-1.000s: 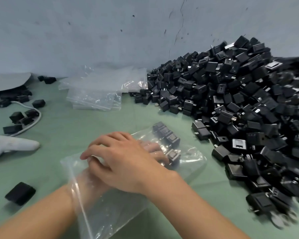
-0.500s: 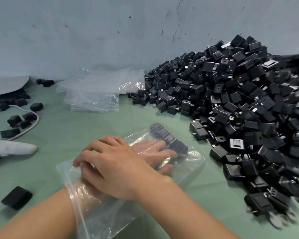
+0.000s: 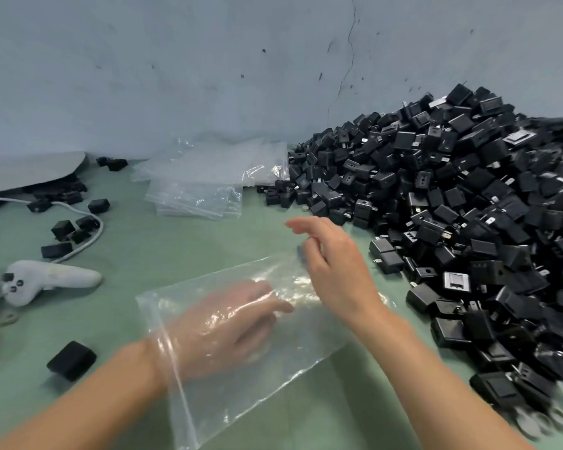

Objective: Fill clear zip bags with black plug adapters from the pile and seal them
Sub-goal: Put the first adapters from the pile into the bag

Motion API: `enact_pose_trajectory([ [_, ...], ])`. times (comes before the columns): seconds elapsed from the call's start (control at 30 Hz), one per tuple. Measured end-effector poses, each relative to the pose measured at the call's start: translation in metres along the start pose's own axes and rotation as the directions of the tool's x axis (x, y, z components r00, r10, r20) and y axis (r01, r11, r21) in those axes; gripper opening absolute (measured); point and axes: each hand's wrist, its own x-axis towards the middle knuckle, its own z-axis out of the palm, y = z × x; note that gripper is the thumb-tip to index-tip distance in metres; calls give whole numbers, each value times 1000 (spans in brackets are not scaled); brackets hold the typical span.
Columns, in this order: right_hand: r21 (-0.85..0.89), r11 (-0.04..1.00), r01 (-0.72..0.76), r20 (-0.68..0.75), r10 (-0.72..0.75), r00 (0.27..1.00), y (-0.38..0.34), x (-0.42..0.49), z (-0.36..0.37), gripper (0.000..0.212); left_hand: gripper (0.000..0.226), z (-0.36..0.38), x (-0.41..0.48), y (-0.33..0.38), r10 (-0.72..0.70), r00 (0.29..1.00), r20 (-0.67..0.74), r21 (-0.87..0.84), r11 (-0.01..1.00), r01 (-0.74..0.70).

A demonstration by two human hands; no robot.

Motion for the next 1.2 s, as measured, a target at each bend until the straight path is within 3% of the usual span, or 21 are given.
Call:
enact_pose_trajectory([
  [0.07,20,997,-73,-24,73,997,10,-6,-2,37,25,-14,-26,-15,-140,989,-46,-13,990,140],
  [0.17,-86,996,-6,55,10,998,6,-21,11,35,24,-43,-78,-21,-303,949,-90,26,952,306],
  [0.3,-273,932,238,190,-190,963,-16,-39,37,31,26,-73,-136,-32,-617,743,-261,-75,780,621],
  [0.4,-270,901,338,256,-271,928,-31,-44,49,35,16,-69,-168,-43,-765,625,-154,-35,637,770],
  [0.47,-244,895,374,297,-298,907,-40,-46,56,39,36,-62,-179,-40,-783,616,-85,6,618,786],
  [0.6,-197,863,465,448,-343,826,-58,-51,70,54,41,-60,-186,-44,-787,611,-83,29,611,791],
  [0.73,-177,717,674,612,-456,646,-72,-56,85,78,35,-58,-185,-44,-743,666,-74,14,667,745],
  [0.83,-190,602,775,632,-529,566,-76,-60,94,59,31,-50,-175,-37,-688,723,-69,-97,725,681],
  [0.9,-227,574,787,564,-581,587,-77,-61,96,33,36,-42,-166,-29,-638,768,-61,-179,764,620],
  [0.97,-199,619,760,449,-631,632,-78,-61,96,18,41,-34,-155,-24,-586,804,-105,-214,803,557],
  [1.07,-141,663,735,326,-670,667,-83,-62,98,15,11,-27,-135,-13,-506,845,-173,-130,862,489],
  [1.2,-102,686,721,275,-677,683,-91,-64,100,21,13,-17,-111,-8,-471,859,-200,-26,879,476],
])
